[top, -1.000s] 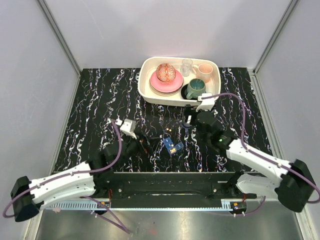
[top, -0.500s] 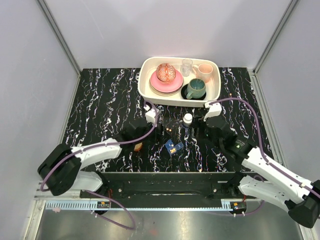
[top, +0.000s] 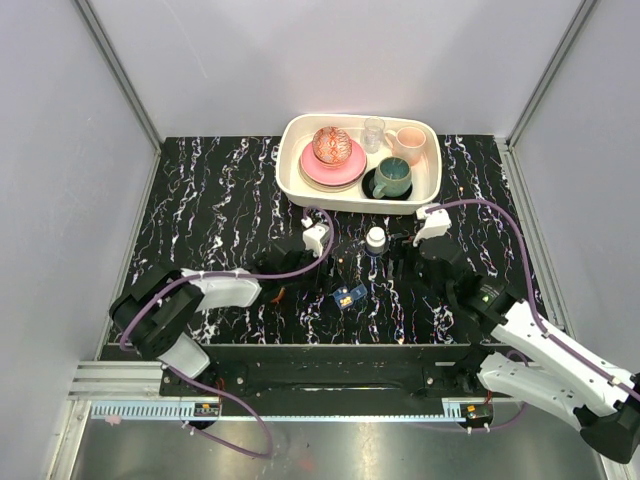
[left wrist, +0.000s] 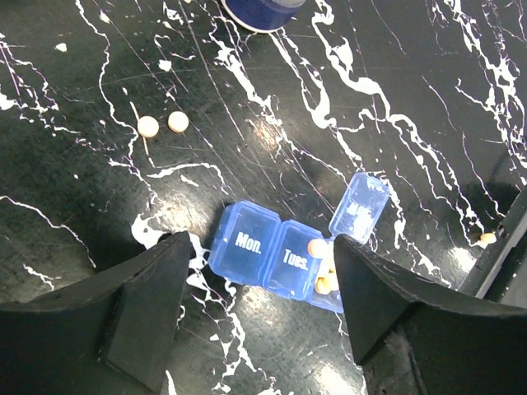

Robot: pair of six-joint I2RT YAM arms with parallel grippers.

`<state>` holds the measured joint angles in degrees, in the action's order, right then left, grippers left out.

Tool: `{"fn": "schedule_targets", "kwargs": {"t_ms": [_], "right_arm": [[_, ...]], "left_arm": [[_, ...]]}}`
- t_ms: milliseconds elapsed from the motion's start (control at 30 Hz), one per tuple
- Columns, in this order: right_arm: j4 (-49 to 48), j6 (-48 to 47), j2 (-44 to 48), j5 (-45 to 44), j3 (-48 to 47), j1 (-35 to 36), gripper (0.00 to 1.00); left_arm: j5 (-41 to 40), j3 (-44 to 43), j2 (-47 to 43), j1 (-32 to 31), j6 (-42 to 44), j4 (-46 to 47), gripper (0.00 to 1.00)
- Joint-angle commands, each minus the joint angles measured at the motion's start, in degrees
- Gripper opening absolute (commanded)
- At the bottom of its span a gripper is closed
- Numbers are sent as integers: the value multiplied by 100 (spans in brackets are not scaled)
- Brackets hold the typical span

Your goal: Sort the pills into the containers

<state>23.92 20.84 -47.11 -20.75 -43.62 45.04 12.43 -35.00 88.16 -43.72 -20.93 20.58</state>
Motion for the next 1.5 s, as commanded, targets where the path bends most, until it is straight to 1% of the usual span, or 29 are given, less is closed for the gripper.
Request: {"fn": "schedule_targets", "kwargs": {"t_ms": [0, 267, 667, 1033, 1467], "right_arm": [[-19, 43, 158, 106, -24, -12, 75], [-2, 52, 194, 142, -24, -21, 75], [-2, 60, 176, 203, -7, -12, 74], [16, 52, 220, 238, 2, -12, 73], [60, 113, -17, 423, -77, -21, 67]], "left_arm": [[313, -270, 210, 136, 185, 702, 73], [383, -270, 351, 242, 317, 675, 71], [787, -165, 658, 391, 300, 974, 65], [919, -112, 869, 479, 291, 1115, 59], [1078, 20, 940, 470, 282, 1220, 53]]}}
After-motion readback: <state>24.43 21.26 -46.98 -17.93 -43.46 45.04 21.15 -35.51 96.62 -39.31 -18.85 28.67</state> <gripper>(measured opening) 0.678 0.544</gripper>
